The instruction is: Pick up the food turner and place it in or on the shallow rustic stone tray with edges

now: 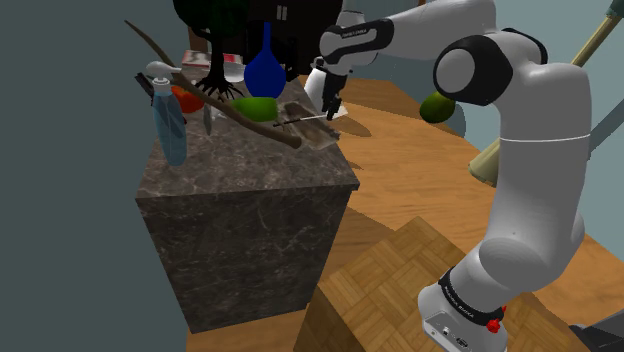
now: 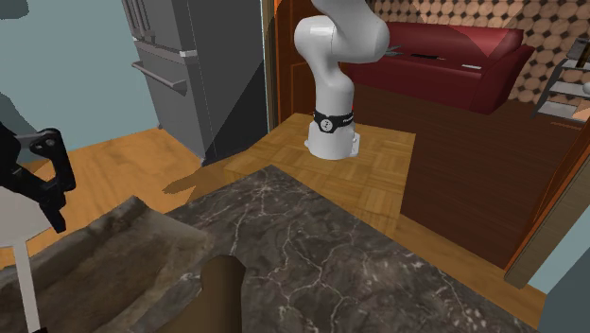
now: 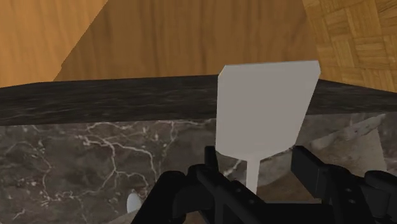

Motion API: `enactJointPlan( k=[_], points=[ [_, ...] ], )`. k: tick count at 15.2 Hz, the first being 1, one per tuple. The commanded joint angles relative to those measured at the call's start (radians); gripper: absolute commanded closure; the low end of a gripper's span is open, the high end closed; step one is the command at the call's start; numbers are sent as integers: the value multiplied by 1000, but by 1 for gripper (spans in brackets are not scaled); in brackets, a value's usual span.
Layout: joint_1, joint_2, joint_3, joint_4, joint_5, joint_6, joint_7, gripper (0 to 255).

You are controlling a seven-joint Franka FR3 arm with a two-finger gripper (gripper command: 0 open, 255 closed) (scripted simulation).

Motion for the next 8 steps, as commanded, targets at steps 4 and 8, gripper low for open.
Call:
enactJointPlan(
  k=[4,8],
  points=[
    [4,2,5,-4,3,3,-1,255],
    [4,2,5,-4,3,3,-1,0]
  ],
)
